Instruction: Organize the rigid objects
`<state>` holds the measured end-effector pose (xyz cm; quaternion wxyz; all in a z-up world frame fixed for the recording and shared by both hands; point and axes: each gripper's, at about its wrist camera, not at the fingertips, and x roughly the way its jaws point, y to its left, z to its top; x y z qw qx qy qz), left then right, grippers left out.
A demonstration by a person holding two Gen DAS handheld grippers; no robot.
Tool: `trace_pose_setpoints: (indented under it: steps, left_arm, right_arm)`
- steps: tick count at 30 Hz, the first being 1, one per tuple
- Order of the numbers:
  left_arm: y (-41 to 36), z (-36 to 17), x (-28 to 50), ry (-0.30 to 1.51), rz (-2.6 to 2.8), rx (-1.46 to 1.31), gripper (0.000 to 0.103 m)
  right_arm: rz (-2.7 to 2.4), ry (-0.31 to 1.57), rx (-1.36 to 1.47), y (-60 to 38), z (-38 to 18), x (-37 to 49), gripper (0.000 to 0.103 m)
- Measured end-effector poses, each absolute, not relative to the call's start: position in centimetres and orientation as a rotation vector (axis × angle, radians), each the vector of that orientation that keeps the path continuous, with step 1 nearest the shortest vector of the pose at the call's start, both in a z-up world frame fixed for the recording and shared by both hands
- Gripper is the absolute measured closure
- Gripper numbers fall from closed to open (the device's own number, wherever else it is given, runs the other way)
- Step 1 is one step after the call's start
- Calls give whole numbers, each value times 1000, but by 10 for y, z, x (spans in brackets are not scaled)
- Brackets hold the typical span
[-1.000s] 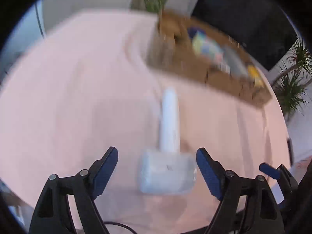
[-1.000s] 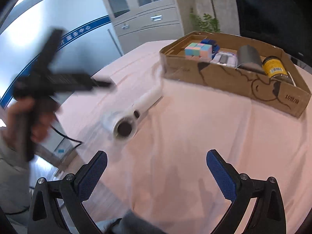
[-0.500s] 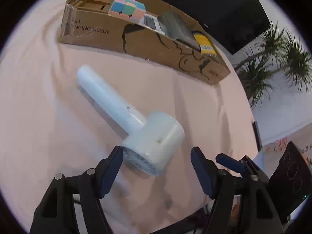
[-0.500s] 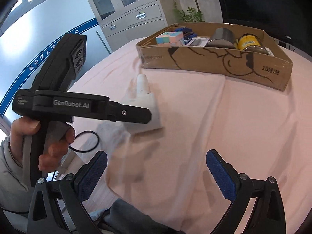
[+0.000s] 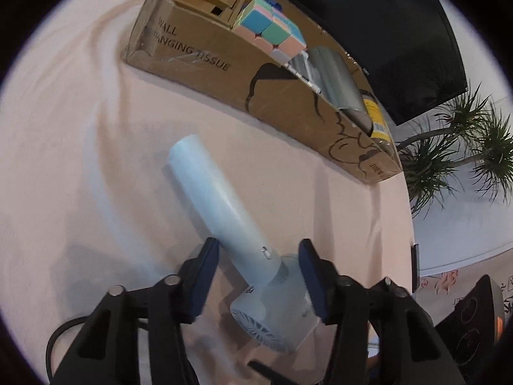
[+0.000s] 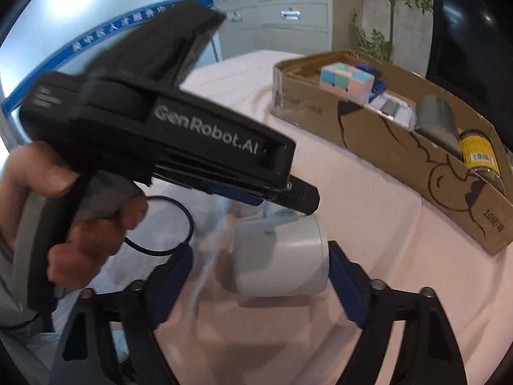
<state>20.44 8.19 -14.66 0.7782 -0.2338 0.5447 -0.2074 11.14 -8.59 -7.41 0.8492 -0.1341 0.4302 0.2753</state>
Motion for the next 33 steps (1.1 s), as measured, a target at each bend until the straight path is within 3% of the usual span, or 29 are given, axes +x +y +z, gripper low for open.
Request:
trace_pose_setpoints:
  steps: [2,10,11,14,19,22,24,26,33]
  left_arm:
    - [80,-152,199,1185,-456,-496,65]
    - [85,-140,202,1176,-472,-448,70]
    - [87,-135,203,1169,-484,-443,75]
    - [84,-111,204,1115,-555,-427,103]
    - [84,-97,221,1103,-556,-419,103]
    - [101,-110,231,1142,-485,-455,96]
    - [108,-122,235,1178,-472,-476,74]
    - [101,-135,236,1233,-497,-470,61]
    - [96,-152,232,1269,-499,-457,62]
  right_arm:
    - [548,945,-249,-84,-74,110,47]
    - [465,950,-185,-71,-77,117,47]
    - [455,947,-175,-72,-77,118,47]
    - [401,920,-121,-83,-69,123,48]
    - [421,885,-80,-84,-50,139,48]
    - [444,935,-37,-87,-57,142,48]
    - [445,968,2,-93,-64,142,49]
    - [449,999,51,-97,-69,141,49]
    - [490,1031,119,-93,-74,133,49]
